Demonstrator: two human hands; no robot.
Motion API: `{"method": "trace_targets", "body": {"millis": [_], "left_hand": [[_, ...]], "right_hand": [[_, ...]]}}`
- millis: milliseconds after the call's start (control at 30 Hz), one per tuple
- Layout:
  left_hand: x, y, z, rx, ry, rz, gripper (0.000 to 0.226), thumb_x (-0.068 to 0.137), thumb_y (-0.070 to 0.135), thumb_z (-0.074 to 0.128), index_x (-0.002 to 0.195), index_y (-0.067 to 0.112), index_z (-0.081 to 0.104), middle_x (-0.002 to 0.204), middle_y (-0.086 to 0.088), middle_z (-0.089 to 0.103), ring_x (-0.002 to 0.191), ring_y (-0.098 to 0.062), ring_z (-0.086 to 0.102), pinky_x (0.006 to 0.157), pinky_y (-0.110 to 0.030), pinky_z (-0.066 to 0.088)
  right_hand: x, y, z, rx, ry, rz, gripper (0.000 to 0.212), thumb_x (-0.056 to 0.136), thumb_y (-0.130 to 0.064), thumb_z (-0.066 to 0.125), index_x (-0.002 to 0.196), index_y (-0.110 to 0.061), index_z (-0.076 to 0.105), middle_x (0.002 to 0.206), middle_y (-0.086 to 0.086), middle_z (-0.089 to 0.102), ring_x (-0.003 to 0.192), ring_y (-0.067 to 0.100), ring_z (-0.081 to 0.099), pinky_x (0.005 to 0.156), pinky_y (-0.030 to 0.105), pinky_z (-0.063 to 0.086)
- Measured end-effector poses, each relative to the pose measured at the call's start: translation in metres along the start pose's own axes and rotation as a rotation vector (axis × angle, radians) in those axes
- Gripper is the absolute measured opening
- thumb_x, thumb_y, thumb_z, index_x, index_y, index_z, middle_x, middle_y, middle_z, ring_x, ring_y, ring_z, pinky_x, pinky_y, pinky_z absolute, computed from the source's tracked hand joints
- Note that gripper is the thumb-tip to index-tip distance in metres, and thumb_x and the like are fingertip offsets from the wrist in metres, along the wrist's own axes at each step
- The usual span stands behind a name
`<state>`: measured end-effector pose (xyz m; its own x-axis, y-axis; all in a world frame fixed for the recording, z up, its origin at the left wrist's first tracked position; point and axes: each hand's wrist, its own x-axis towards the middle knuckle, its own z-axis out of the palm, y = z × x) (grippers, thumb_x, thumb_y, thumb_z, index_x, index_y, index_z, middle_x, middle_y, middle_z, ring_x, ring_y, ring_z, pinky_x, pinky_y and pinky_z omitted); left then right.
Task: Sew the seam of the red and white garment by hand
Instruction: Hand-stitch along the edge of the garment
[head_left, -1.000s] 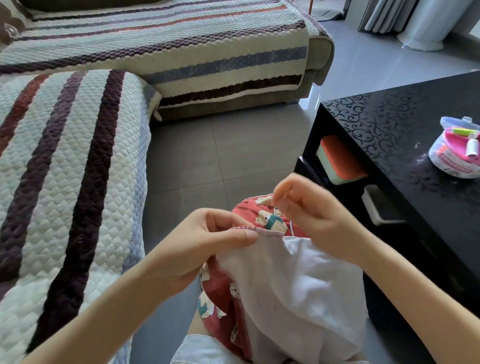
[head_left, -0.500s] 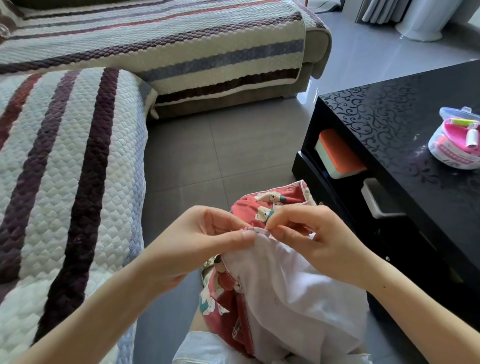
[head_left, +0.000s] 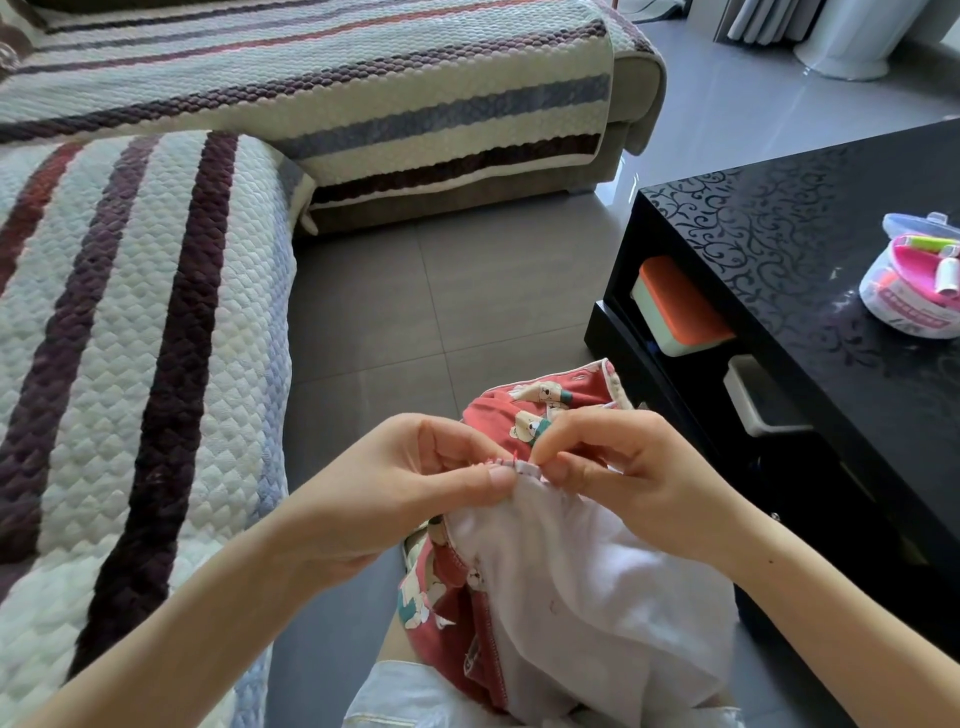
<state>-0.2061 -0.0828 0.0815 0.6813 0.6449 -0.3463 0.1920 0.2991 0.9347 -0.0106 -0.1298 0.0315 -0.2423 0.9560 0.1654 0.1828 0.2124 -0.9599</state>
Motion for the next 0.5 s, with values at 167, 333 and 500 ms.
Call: {"method": "trace_targets", "body": {"millis": [167, 333, 500], "left_hand": [[0.002, -0.003, 0.001, -0.035, -0.034, -0.005, 0.014, 0.074, 0.013, 0.066, 0.066, 0.017, 0.076, 0.062, 0.004, 0.067, 0.057, -0.002, 0.059, 0.056, -0.011, 0.045], [0.003, -0.006, 0.006, -0.046, -0.031, 0.019, 0.013, 0.073, 0.014, 0.065, 0.065, 0.017, 0.075, 0.061, 0.005, 0.065, 0.059, -0.003, 0.058, 0.058, -0.012, 0.044], [0.003, -0.009, 0.004, -0.053, 0.073, 0.053, 0.005, 0.068, 0.019, 0.075, 0.066, 0.014, 0.075, 0.062, -0.002, 0.067, 0.057, -0.008, 0.058, 0.054, -0.013, 0.044]], "right_hand": [[0.003, 0.002, -0.001, 0.03, -0.019, -0.035, 0.014, 0.086, -0.021, 0.057, 0.083, -0.028, 0.069, 0.072, 0.001, 0.058, 0.069, 0.023, 0.05, 0.064, 0.034, 0.041], [0.002, 0.003, 0.003, 0.193, -0.05, -0.043, 0.012, 0.086, -0.016, 0.058, 0.079, -0.021, 0.066, 0.073, -0.017, 0.06, 0.067, 0.002, 0.052, 0.064, 0.016, 0.042], [-0.005, 0.012, 0.004, 0.256, -0.002, 0.027, 0.003, 0.088, -0.004, 0.062, 0.086, -0.003, 0.06, 0.075, 0.0, 0.062, 0.07, 0.003, 0.061, 0.067, 0.016, 0.047]]}}
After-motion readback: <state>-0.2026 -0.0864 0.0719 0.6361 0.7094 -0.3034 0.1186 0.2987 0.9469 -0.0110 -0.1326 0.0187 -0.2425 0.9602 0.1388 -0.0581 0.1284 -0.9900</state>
